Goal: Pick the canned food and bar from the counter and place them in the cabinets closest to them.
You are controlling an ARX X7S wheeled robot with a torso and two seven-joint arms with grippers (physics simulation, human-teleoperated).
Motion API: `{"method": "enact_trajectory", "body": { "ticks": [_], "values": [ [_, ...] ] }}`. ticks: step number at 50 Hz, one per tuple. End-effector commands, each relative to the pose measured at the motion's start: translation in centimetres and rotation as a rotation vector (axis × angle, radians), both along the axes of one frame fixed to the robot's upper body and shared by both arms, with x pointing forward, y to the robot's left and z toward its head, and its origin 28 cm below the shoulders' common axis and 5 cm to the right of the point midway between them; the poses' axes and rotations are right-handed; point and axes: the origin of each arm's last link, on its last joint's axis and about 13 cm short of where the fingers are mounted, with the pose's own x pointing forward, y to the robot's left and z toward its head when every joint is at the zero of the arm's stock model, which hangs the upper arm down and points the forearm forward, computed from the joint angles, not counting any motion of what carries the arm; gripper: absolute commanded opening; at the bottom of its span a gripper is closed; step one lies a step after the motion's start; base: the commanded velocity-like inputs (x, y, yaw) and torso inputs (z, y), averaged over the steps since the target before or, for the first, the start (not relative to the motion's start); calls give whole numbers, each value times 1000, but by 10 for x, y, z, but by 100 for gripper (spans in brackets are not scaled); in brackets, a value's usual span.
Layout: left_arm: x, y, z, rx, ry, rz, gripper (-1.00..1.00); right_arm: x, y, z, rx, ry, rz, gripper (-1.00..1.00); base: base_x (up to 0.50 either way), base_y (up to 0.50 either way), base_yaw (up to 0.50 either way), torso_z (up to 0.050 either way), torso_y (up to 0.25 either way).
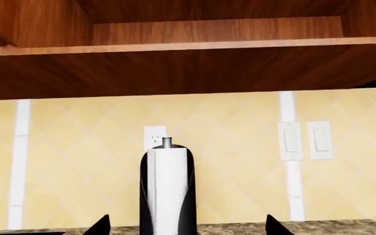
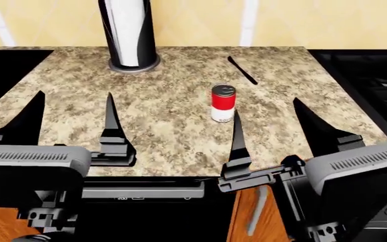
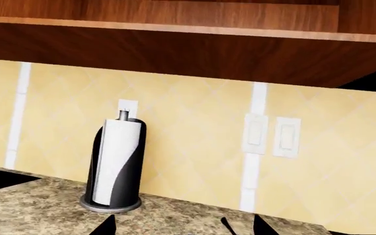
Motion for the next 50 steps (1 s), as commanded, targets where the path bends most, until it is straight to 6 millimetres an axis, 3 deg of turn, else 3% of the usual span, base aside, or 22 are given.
{"method": "enact_trajectory", "body": {
  "ticks": [1,22,34,50],
  "values": [
    [-1,-1,2,13,2,-16,100,-3,1,1,-14,-20,-3,100,477,273,0,0,0],
    [-5,-3,3,11,-1,-48,100,-1,-2,1,39,-4,-28,100,484,187,0,0,0],
    [-6,-3,4,7,-2,-59,100,19,2,-10,-9,236,-138,100,0,0,0,0,1],
    [-6,-4,3,9,0,-66,100,28,4,-21,-28,341,-130,100,0,0,0,0,0]
  ]
}}
